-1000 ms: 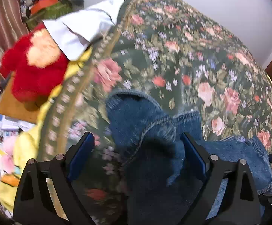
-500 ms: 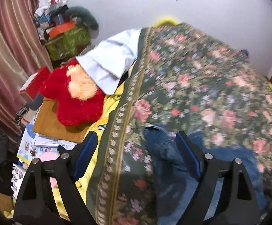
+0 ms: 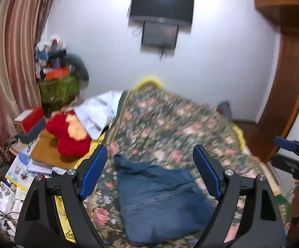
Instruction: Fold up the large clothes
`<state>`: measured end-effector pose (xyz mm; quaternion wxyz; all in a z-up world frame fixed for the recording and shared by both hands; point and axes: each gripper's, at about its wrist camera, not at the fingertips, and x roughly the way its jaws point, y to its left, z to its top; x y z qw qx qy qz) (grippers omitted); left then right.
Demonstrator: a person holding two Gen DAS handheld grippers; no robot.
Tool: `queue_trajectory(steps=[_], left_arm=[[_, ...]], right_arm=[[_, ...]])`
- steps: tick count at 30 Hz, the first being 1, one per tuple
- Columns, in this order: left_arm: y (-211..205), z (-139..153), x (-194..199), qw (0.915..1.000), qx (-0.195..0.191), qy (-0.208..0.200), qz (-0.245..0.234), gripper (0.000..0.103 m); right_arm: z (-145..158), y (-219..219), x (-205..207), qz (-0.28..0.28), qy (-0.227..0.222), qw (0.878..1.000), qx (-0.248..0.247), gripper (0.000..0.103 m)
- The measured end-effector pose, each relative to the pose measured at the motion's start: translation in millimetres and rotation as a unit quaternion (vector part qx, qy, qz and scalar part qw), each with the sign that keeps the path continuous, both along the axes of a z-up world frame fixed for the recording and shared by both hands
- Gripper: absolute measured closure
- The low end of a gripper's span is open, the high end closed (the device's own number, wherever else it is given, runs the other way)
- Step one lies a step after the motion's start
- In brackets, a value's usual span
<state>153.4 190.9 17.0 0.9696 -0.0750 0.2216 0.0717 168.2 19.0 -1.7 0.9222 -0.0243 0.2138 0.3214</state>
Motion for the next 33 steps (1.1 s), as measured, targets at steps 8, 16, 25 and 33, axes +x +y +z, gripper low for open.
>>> queue_trajectory(steps=[8, 16, 25, 33], left_arm=[[-47.4, 20.0, -86.1, 0.9955, 0.037, -0.079, 0.037, 0.017], [-66.3, 8.9, -117.7, 0.9942, 0.04, -0.087, 0.049, 0.017], [-76.5, 2.8, -123.1, 0.9943, 0.044, -0.083, 0.05, 0.015], [-71.9, 3.2, -127.2, 0.9934, 0.033, -0.094, 0.057, 0.011]], right_arm=[[24.4, -14.0, -89.4, -0.03, -0.094, 0.994, 0.045, 0.006], [11.3, -16.6, -125.8, -0.052, -0.089, 0.994, 0.046, 0.0], [-3.5, -19.3, -122.7, -0.064, -0.058, 0.996, 0.035, 0.0], [-8.5, -23.1, -115.0, -0.073, -0.04, 0.996, 0.038, 0.0]])
